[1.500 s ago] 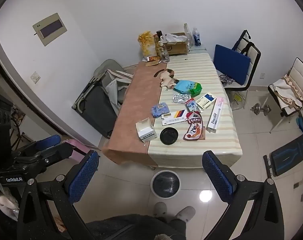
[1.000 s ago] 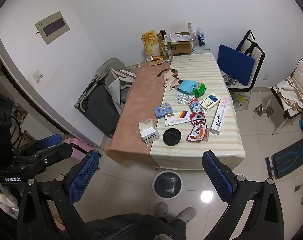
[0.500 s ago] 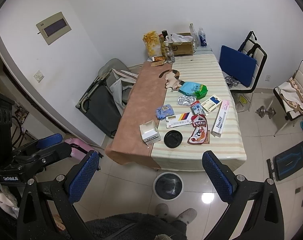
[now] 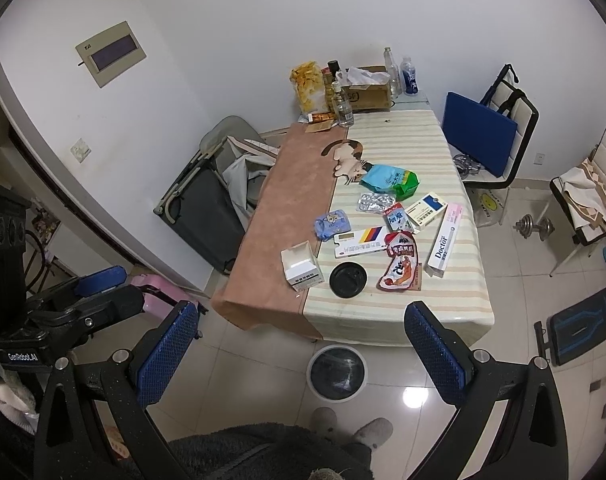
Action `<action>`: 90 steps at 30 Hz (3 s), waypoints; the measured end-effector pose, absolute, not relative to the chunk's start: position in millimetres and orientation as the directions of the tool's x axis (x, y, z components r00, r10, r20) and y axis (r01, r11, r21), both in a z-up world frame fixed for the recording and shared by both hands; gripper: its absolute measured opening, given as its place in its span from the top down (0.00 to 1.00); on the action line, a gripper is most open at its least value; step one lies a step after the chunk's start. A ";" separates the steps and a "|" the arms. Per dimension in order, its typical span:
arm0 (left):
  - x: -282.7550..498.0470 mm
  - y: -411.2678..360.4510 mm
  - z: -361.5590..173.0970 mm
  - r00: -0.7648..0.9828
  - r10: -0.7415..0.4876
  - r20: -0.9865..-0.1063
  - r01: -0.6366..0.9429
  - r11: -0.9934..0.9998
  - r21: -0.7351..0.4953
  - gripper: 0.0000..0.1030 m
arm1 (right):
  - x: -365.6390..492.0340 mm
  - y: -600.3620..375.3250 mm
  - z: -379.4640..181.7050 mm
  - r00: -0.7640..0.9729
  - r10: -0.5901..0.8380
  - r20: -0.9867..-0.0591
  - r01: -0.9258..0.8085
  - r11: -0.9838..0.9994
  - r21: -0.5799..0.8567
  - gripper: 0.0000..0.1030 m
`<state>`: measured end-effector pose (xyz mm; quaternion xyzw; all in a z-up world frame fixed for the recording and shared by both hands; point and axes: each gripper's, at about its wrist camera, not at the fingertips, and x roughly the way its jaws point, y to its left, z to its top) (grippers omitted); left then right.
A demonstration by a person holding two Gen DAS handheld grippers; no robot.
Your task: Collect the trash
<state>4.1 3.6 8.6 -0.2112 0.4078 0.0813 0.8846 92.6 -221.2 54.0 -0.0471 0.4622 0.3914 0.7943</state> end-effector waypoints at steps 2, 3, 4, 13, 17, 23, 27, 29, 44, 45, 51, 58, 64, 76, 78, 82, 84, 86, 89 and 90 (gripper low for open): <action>3.9 2.8 7.3 0.655 -0.028 -0.755 -0.315 0.898 -0.307 0.00 | 91.6 -220.8 53.5 0.265 0.579 -0.771 -0.668 0.687 0.286 0.00; 3.7 2.8 7.9 0.656 -0.027 -0.754 -0.315 0.898 -0.306 0.00 | 91.4 -220.4 53.6 0.265 0.580 -0.770 -0.668 0.686 0.287 0.00; 3.6 2.8 8.5 0.657 -0.026 -0.754 -0.314 0.899 -0.305 0.00 | 91.1 -220.2 53.4 0.266 0.580 -0.770 -0.670 0.685 0.285 0.00; 10.5 4.3 10.4 0.653 -0.028 -0.756 -0.316 0.898 -0.306 0.00 | 90.3 -219.4 54.2 0.267 0.585 -0.766 -0.679 0.678 0.281 0.00; 10.9 3.3 12.0 0.655 -0.027 -0.755 -0.314 0.899 -0.304 0.00 | 90.2 -219.1 54.6 0.267 0.585 -0.766 -0.679 0.678 0.281 0.00; 10.4 3.6 10.3 0.655 -0.025 -0.755 -0.316 0.898 -0.305 0.00 | 90.1 -218.3 55.3 0.267 0.585 -0.766 -0.679 0.678 0.281 0.00; 10.5 3.4 10.4 0.656 -0.028 -0.754 -0.316 0.897 -0.308 0.00 | 90.4 -218.0 55.4 0.268 0.584 -0.766 -0.677 0.680 0.282 0.00; 11.1 3.4 10.6 0.655 -0.026 -0.755 -0.319 0.896 -0.308 0.00 | 90.3 -217.9 55.2 0.267 0.584 -0.767 -0.679 0.679 0.281 0.00; 12.0 -0.4 9.8 0.653 -0.035 -0.757 -0.313 0.898 -0.311 0.00 | 87.7 -218.5 50.4 0.253 0.580 -0.774 -0.679 0.677 0.285 0.00; 11.1 -0.3 6.5 0.652 -0.037 -0.757 -0.311 0.898 -0.312 0.00 | 88.2 -217.9 50.0 0.252 0.580 -0.775 -0.679 0.677 0.286 0.00; 10.0 1.4 1.7 0.650 -0.044 -0.759 -0.307 0.898 -0.315 0.00 | 86.8 -217.1 47.8 0.246 0.580 -0.776 -0.680 0.674 0.288 0.00; 23.0 7.5 -15.3 0.617 0.120 -0.777 -0.385 0.908 -0.166 0.00 | 101.1 -212.5 39.7 0.292 0.563 -0.773 -0.609 0.733 0.303 0.00; 74.5 41.0 -81.7 0.504 0.339 -0.794 -0.421 0.900 0.117 0.00 | 141.9 -216.7 -9.9 0.378 0.424 -0.823 -0.432 0.867 0.248 0.00; 190.6 120.1 -263.3 0.081 0.189 -0.979 -0.470 0.873 0.130 0.00 | 313.8 -208.9 -203.8 0.169 0.187 -0.968 -0.233 0.962 0.145 0.00; 201.7 136.6 -281.5 0.053 0.094 -0.994 -0.575 0.817 0.047 0.00 | 345.8 -200.9 -234.1 0.120 0.173 -0.978 -0.228 0.963 0.143 0.00; 218.6 160.3 -312.1 0.050 -0.052 -0.997 -0.758 0.649 -0.072 0.00 | 404.5 -185.9 -281.3 0.081 0.130 -0.988 -0.212 0.971 0.111 0.00; 223.8 169.1 -321.9 0.062 -0.093 -0.994 -0.815 0.569 -0.105 0.00 | 432.1 -177.1 -302.9 0.075 0.091 -0.993 -0.204 0.976 0.074 0.00; 230.9 176.8 -331.4 0.056 -0.111 -0.992 -0.846 0.523 -0.106 0.00 | 455.8 -168.2 -320.9 0.060 0.073 -0.996 -0.196 0.979 0.060 0.00; 242.5 181.3 -349.6 0.015 -0.125 -0.992 -0.862 0.502 -0.077 0.00 | 481.5 -157.1 -342.2 0.038 0.054 -0.998 -0.191 0.981 0.046 0.00; 243.7 181.8 -354.5 0.006 -0.132 -0.991 -0.866 0.494 -0.071 0.00 | 488.3 -152.8 -348.9 0.033 0.047 -0.998 -0.192 0.981 0.040 0.00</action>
